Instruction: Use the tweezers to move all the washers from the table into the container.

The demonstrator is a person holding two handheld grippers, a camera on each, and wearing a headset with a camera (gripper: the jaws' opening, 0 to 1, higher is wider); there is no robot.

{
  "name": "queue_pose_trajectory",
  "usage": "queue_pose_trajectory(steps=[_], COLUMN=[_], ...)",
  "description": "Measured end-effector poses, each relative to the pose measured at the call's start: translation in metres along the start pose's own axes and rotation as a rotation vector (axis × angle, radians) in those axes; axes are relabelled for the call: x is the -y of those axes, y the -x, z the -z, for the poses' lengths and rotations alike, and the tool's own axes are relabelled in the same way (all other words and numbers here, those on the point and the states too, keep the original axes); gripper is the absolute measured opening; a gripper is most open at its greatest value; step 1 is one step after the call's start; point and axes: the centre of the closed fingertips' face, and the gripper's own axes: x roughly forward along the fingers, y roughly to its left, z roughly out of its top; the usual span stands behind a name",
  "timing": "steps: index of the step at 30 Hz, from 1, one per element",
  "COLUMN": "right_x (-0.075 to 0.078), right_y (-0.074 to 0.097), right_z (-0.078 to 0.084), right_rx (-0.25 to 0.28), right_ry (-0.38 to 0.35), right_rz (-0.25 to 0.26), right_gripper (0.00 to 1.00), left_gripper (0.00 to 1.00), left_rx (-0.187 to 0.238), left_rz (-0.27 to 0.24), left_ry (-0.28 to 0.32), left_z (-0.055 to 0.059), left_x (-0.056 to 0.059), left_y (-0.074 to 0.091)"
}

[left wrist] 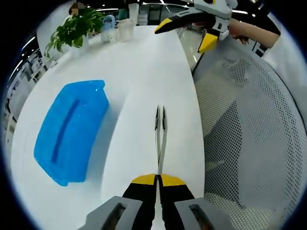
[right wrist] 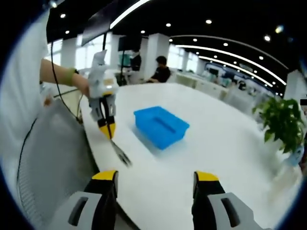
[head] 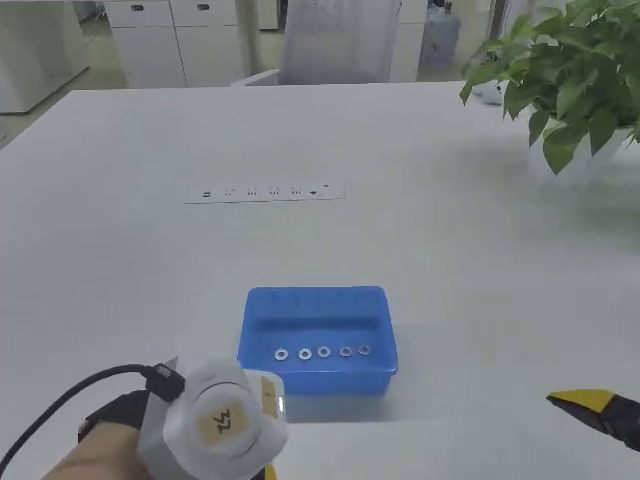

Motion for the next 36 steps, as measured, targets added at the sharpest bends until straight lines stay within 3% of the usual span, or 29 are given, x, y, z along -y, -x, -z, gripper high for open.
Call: queue_pose_trajectory(steps=[5,7,9,15,17,20,23,25,28,29,32,36], right_x=[0.003,0.006,0.011,0.031,0.035,0.039,0.041,0.042,0.042,0.042,0.044,0.047], right_y=[0.011,0.013,0.015,0.024,0.026,0.027,0.028,0.029,0.028,0.028,0.027,0.026], right_z=[-0.004,-0.01,-0.02,-0.048,-0.053,-0.06,-0.067,-0.071,-0.075,-0.074,-0.075,-0.073], right_rx=[0.063,0.102,0.164,0.327,0.351,0.387,0.425,0.448,0.481,0.481,0.489,0.49], right_ry=[-0.061,-0.086,-0.128,-0.203,-0.199,-0.193,-0.2,-0.213,-0.223,-0.229,-0.233,-0.236], right_rz=[0.048,0.068,0.082,0.148,0.162,0.183,0.202,0.216,0.234,0.243,0.266,0.287], right_gripper=[0.62,0.63,0.66,0.77,0.81,0.84,0.89,0.92,0.99,0.98,0.99,0.99], left_gripper=[0.03,0.1,0.17,0.44,0.51,0.61,0.7,0.77,0.87,0.9,0.99,0.99], left_rx=[-0.008,0.017,0.069,0.315,0.396,0.59,0.733,0.809,0.893,0.941,1.013,1.112], left_rz=[-0.026,-0.063,-0.117,-0.331,-0.39,-0.522,-0.628,-0.713,-0.82,-0.863,-0.92,-0.944], left_ry=[0.044,0.084,0.139,0.36,0.428,0.529,0.594,0.618,0.608,0.593,0.589,0.628], left_z=[0.002,0.001,-0.001,0.001,0.002,0.0,0.003,0.006,0.003,0.0,-0.002,-0.003], left_x=[0.001,0.0,-0.001,-0.006,-0.007,-0.009,-0.01,-0.01,-0.009,-0.008,-0.009,-0.013], left_y=[0.004,0.012,0.024,0.075,0.091,0.125,0.151,0.166,0.181,0.188,0.194,0.197])
